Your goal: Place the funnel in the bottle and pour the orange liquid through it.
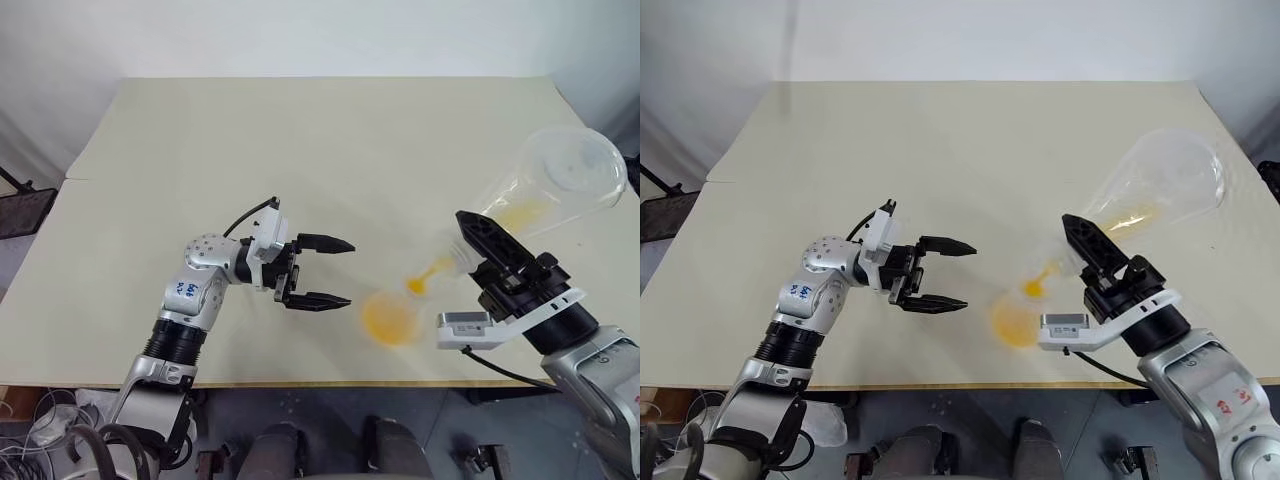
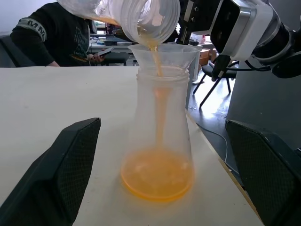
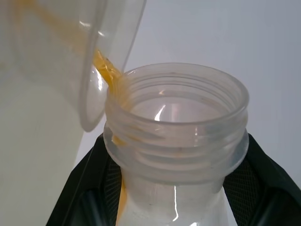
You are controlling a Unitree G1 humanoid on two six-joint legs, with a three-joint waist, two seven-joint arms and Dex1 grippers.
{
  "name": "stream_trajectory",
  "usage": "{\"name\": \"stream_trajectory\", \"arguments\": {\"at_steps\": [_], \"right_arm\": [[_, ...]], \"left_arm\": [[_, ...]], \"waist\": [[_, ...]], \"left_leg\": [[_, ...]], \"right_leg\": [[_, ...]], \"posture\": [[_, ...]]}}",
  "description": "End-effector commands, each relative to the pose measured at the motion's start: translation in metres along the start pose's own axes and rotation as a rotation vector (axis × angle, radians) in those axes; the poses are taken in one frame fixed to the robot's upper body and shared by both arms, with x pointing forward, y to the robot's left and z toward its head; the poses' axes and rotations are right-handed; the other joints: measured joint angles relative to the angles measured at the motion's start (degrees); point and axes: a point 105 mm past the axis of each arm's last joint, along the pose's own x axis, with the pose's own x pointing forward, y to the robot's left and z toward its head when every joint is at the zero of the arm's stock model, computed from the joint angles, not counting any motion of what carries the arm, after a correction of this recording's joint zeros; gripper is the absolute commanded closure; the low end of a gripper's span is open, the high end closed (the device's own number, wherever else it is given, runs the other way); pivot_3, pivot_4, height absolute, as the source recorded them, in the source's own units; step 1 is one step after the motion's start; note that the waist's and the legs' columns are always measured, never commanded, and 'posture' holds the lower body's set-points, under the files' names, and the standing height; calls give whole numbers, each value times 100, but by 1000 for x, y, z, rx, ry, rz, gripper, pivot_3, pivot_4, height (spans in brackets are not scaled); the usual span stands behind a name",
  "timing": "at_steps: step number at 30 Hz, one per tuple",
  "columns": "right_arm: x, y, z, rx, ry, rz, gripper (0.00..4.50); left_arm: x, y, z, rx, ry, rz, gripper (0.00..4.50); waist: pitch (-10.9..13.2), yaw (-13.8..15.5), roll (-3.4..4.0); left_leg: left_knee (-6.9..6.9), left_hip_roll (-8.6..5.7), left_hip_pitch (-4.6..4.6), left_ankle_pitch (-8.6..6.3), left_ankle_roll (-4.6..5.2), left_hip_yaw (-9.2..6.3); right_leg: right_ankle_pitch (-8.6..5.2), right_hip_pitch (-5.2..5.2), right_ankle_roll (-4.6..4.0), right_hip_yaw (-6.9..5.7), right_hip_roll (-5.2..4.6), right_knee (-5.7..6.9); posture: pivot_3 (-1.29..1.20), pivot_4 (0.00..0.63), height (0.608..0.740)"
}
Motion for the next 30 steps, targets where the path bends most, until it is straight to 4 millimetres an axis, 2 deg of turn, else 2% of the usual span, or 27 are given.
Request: {"name": "stream_trajectory", "arguments": {"at_steps": [1, 30], "right_arm": [[-2, -11, -4, -46, 14, -51, 2048], [-2, -13, 1, -90, -47, -67, 2048]], "left_arm": [[3, 2, 11, 46, -15, -12, 0], [2, -2, 10, 44, -13, -18, 0]], "waist": [[0, 0, 0], [0, -1, 0]], "left_leg": [[0, 0, 0, 0, 0, 0], [0, 0, 0, 0, 0, 0]], "right_leg": [[0, 0, 0, 0, 0, 0], [0, 0, 0, 0, 0, 1]], "posture": [[0, 150, 740], [0, 150, 740]]}}
